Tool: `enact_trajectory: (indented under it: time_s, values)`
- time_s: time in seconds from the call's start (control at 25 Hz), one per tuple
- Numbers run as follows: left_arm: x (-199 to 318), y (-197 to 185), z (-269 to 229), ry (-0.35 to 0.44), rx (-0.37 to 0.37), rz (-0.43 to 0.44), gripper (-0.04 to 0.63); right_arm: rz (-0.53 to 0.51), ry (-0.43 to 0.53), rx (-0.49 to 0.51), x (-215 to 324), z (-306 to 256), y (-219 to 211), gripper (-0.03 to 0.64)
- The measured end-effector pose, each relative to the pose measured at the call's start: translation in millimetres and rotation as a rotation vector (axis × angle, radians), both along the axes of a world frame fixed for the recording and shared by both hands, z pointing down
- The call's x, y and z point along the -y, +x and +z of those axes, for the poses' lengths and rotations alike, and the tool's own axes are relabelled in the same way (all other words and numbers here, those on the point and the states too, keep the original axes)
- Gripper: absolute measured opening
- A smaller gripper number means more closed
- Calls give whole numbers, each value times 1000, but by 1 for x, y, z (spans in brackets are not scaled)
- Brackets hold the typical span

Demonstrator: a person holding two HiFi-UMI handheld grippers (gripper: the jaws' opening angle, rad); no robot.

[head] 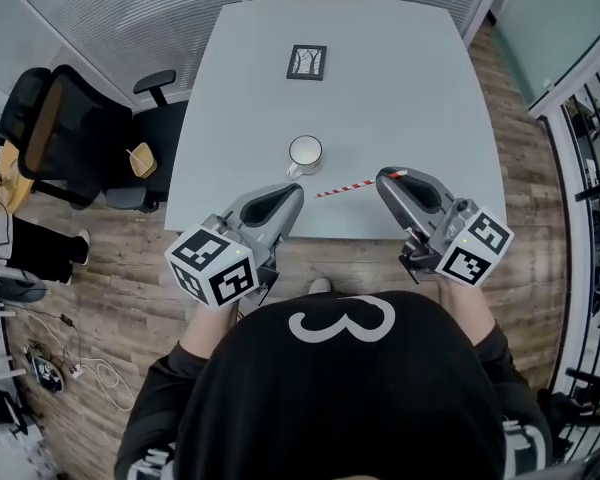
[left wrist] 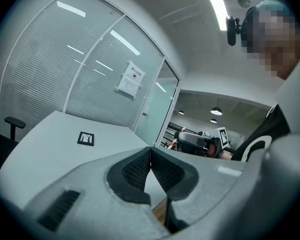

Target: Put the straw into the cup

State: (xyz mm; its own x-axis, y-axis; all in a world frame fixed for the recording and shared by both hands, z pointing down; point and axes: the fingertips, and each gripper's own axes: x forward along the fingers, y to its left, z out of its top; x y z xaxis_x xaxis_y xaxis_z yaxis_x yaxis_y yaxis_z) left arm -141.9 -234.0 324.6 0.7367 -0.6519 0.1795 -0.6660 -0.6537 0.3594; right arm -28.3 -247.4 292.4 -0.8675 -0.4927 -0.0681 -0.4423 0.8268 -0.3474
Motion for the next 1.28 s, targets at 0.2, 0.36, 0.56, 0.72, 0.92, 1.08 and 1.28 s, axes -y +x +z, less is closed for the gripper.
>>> enact_trajectory:
  time_s: [0.2,0.36,0.56,0.72,0.92,1.08,1.28]
  values:
    - [17,-6,8,-16,-7,44,17,51,-13,-8,15,7,-7,31]
    - [28,-14,15,-27,-13,64,17,79,-24,-20,24,16,-13,31]
    - [45,-24,27,-45,-22,77,16,100,-37,-30,40,27,-23,31]
    - [58,-26,39,-66,-34,76,17,112,-39,-49,53,33,-27,31]
    - [70,-35,55,-94,-29,71,17,123,-54,-55,70,41,-33,31]
    - [82,-41,66,-125,-43,54,17,129,-67,-55,84,50,-38,31]
    - [87,-47,79,-157,-42,49,17,137,-88,-61,100,64,-43,31]
